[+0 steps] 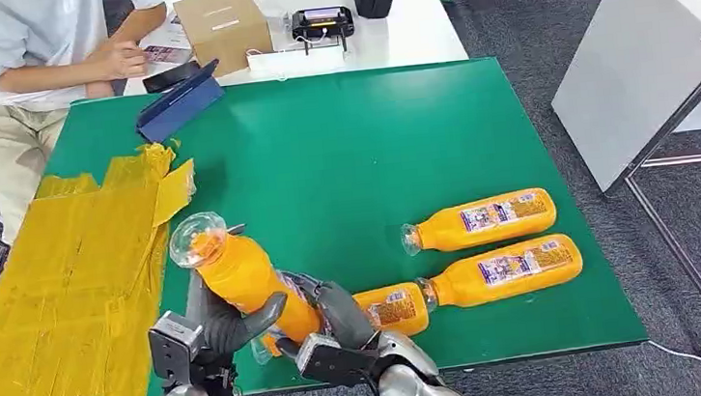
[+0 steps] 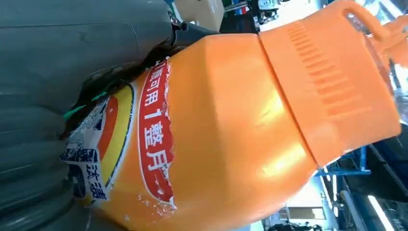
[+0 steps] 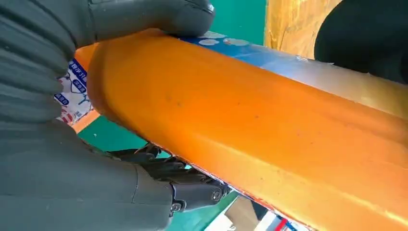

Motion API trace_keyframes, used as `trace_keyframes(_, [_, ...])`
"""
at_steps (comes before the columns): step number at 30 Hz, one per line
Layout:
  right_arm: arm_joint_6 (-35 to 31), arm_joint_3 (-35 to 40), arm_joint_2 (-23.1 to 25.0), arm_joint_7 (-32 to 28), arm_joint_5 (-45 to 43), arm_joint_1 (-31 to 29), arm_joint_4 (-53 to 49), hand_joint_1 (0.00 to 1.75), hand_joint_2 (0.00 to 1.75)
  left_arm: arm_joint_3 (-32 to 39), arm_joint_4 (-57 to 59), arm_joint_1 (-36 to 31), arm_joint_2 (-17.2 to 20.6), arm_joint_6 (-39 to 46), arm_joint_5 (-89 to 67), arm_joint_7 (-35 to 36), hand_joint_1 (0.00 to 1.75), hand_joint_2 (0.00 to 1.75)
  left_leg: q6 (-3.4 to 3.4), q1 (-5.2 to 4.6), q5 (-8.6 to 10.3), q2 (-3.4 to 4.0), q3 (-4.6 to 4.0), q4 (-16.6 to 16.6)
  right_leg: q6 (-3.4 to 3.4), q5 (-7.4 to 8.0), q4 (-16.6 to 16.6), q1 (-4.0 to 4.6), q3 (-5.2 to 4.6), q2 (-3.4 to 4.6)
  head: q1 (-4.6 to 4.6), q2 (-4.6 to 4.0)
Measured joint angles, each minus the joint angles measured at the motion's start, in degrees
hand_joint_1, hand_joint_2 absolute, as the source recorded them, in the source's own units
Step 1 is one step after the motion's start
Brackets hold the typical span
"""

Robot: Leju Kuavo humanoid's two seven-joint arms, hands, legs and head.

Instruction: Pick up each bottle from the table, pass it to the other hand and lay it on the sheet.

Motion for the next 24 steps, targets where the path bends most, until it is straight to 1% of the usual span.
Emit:
trace_keyframes(1, [-0.16, -0.02, -0.13, 0.15, 0.07, 0.12, -0.49, 0.0, 0.0, 0.0, 0.0, -0.12, 0.02, 0.0, 0.02, 0.0, 1.75, 1.75, 0.0, 0.0, 0.0, 0.0, 0.0, 0.0, 0.0, 0.0, 0.0, 0.0, -0.01, 0.0, 0.0, 0.0])
trace_keyframes(4, [-0.85, -0.02, -0.61, 0.64, -0.08, 0.68, -2.99, 0.0, 0.0, 0.07, -0.2, -0.82, 0.18, 1.0, -0.32, -0.2, 1.75, 1.75, 0.0, 0.0, 0.0, -0.01, -0.01, 0.0, 0.0, 0.0, 0.0, 0.0, 0.0, 0.0, -0.02, 0.0])
trace_keyframes(6, [-0.7, -0.24, -1.0, 0.02, -2.31, 1.37, -5.83, 0.0, 0.0, 0.57, -0.89, -1.46, 0.72, 1.19, -0.07, -0.09, 1.75, 1.75, 0.0, 0.0, 0.0, -0.01, -0.01, 0.0, 0.01, 0.01, 0.0, 0.0, -0.01, 0.0, -0.02, 0.0])
trace_keyframes(8, [0.74, -1.0, -1.2, -0.35, -6.02, 2.11, -9.0, 0.0, 0.0, 1.5, -2.18, -2.37, 1.44, 0.2, 1.62, 0.07, 1.75, 1.75, -0.01, 0.01, 0.01, -0.01, -0.01, 0.0, 0.01, 0.01, 0.0, 0.01, -0.01, 0.0, -0.02, 0.0])
trace_keyframes(9, [1.53, -1.51, -1.31, -0.44, -7.77, 2.62, -10.48, 0.0, 0.0, 2.05, -3.05, -2.94, 1.93, 1.13, 0.67, -0.02, 1.75, 1.75, -0.01, 0.02, 0.02, -0.01, 0.0, 0.0, 0.0, 0.01, 0.0, 0.03, -0.01, -0.01, 0.02, 0.0])
trace_keyframes(11, [3.51, -2.64, -1.55, -0.74, -12.01, 3.86, -13.98, 0.0, 0.0, 3.23, -4.72, -4.43, 3.01, 5.45, -5.19, 0.34, 1.75, 1.75, -0.01, 0.03, 0.02, -0.01, 0.0, 0.0, 0.0, 0.01, 0.01, 0.05, -0.01, -0.01, 0.0, 0.0])
trace_keyframes(13, [6.72, -3.94, -1.92, -0.7, -16.91, 5.23, -18.02, 0.0, 0.0, 4.33, -5.62, -6.98, 4.44, 10.57, -15.98, 3.44, 1.75, 1.75, -0.02, 0.05, 0.02, -0.01, 0.0, 0.0, 0.0, 0.01, 0.01, 0.06, 0.0, -0.02, 0.02, 0.0])
trace_keyframes(14, [8.43, -4.54, -2.08, -0.7, -19.05, 5.86, -19.79, 0.0, 1.75, 4.68, -5.64, -8.31, 5.25, 12.86, -23.32, 6.01, 1.75, 1.75, -0.02, 0.05, 0.02, -0.02, 0.0, 0.0, 0.0, 0.01, 0.01, 0.06, 0.0, -0.02, -0.02, 0.0])
trace_keyframes(16, [10.53, -5.48, -2.38, -0.7, -21.07, 7.11, -23.21, 0.0, 1.75, 5.33, -4.83, -11.02, 6.6, 16.1, -38.76, 11.77, 1.75, 1.75, -0.02, 0.04, 0.03, -0.02, 0.0, 0.0, 0.0, 0.01, 0.01, 0.05, 0.0, -0.01, 0.0, 0.0])
trace_keyframes(18, [11.54, -6.36, -2.8, -0.35, -21.92, 8.16, -26.33, 0.0, 1.75, 5.79, -2.22, -13.95, 7.84, 16.36, -54.38, 18.78, 1.75, 1.75, -0.01, 0.04, 0.03, -0.02, 0.01, 0.0, 0.0, 0.01, 0.01, 0.04, 0.0, -0.01, 0.02, 0.0])
trace_keyframes(21, [12.0, -7.39, -3.19, 1.66, -21.13, 9.34, -29.47, 0.0, 1.75, 5.73, 4.17, -17.99, 9.93, 11.08, -72.65, 29.67, 1.75, 1.75, -0.01, 0.03, 0.03, -0.02, 0.01, 0.0, 0.0, 0.03, 0.01, 0.03, 0.01, 0.0, 0.02, 0.0])
trace_keyframes(22, [11.65, -7.52, -3.34, 2.49, -19.29, 9.4, -30.36, 0.0, 1.75, 5.64, 7.67, -19.34, 10.64, 9.12, -76.96, 32.95, 1.75, 1.75, -0.02, 0.03, 0.04, 0.01, 0.01, 0.0, 0.0, 0.05, 0.01, 0.04, -0.01, 0.03, 0.02, 0.0])
trace_keyframes(24, [10.5, -7.52, -3.45, 3.13, -15.9, 9.4, -31.28, 0.0, 1.75, 5.4, 14.53, -22.31, 11.95, 7.24, -81.28, 37.01, 1.75, 1.75, -0.07, 0.03, 0.08, 0.14, 0.0, 0.0, -0.15, 0.16, 0.01, 0.05, -0.08, 0.07, -0.02, 0.0])
